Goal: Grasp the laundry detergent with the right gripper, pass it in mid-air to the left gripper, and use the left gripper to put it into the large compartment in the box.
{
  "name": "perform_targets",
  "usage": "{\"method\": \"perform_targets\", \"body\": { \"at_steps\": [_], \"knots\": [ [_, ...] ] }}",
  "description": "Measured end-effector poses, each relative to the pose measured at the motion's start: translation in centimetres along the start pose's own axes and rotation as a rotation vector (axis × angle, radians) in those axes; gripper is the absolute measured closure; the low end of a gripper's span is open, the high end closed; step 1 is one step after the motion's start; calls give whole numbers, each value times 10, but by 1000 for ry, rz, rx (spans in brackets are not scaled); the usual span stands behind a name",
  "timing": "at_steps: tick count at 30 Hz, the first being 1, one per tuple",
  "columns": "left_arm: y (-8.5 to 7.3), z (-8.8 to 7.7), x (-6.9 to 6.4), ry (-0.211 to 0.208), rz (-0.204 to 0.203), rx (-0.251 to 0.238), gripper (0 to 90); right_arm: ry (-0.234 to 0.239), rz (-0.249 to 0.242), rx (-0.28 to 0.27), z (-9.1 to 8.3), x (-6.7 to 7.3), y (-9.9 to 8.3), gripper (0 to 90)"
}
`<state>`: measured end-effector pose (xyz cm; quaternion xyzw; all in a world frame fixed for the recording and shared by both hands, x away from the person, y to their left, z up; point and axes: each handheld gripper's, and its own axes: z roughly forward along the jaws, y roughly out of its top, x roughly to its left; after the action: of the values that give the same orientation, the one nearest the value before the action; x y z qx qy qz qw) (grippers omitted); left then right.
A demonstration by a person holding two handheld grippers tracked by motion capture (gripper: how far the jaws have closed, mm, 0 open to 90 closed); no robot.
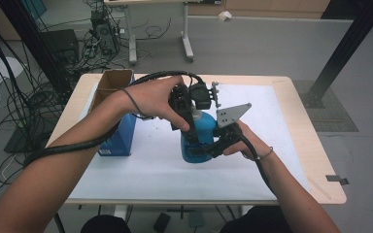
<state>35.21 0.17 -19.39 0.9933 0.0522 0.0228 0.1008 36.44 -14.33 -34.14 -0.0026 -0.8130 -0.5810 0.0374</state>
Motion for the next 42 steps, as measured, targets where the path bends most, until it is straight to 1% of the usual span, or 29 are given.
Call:
{"method": "perform_targets", "body": {
  "at_steps": [4,6,8,13,20,22,24,27,28,30,32,35,39,42],
  "knots": [
    [1,0,0,-5,-2,2,161,-3,-3,-1,0,0,1,427],
    [2,-1,0,-2,-3,2,182,-4,-6,0,0,1,1,427],
    [2,-1,1,-5,-5,3,217,1,-5,-2,1,1,1,427],
    [3,-4,2,-6,-9,-9,236,4,-8,0,1,1,1,427],
    [3,-4,1,-14,-8,1,249,6,-9,-1,2,1,2,430],
    [3,-4,1,-15,-7,3,268,3,-11,-1,1,1,2,431],
    [4,-5,1,-16,-7,1,271,7,-13,1,1,2,2,432],
    [4,-5,1,-16,-5,1,283,2,-15,-1,1,1,2,433],
    [4,-5,1,-20,-3,1,308,2,-14,-1,0,1,2,432],
    [5,-5,1,-18,-5,0,316,1,-12,-3,0,1,2,432],
    [5,-5,2,-21,-5,-3,350,4,-8,-4,0,1,2,432],
    [5,-5,2,-26,-6,-2,365,9,-11,-4,0,1,2,433],
    [6,-6,1,-20,-6,-3,372,6,-14,-3,0,1,3,432],
    [7,-6,2,-19,-14,-2,374,5,-11,-6,-1,0,3,432]
  ]
}}
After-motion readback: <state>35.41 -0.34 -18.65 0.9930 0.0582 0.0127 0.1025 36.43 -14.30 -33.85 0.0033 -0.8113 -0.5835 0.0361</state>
